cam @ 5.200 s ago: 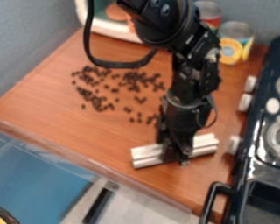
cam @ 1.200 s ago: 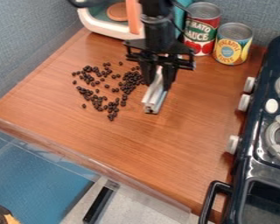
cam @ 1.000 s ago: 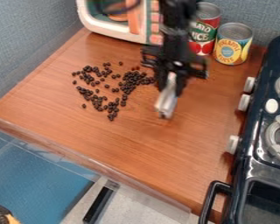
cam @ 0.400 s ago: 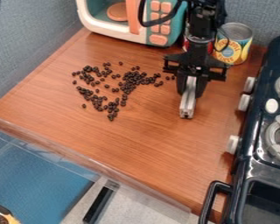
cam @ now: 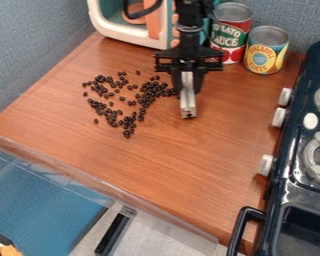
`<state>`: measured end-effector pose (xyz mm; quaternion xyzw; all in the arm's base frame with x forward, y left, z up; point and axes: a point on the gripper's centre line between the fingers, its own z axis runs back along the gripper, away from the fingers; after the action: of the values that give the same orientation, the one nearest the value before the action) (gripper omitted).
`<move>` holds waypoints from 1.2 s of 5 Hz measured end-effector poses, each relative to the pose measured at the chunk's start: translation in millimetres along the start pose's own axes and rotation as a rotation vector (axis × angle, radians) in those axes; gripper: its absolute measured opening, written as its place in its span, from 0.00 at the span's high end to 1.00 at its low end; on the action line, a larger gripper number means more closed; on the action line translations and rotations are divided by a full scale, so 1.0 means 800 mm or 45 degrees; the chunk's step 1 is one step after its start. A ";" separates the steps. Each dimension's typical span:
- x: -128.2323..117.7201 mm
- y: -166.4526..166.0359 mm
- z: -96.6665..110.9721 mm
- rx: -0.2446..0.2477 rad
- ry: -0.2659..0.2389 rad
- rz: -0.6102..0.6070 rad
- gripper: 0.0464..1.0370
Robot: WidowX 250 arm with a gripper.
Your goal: Sweep into pile
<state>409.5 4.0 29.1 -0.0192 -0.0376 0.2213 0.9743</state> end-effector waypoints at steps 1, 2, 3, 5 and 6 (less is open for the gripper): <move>0.000 0.016 -0.006 0.003 0.010 0.039 0.68; -0.002 0.024 -0.007 0.009 -0.007 0.046 0.68; -0.009 0.023 0.017 -0.046 -0.009 0.046 0.68; -0.014 -0.050 0.074 -0.082 -0.205 -0.156 0.68; -0.006 -0.060 0.043 -0.052 -0.140 -0.135 0.68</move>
<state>422.6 -40.6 65.7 -0.0251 -0.0963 0.1694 0.9805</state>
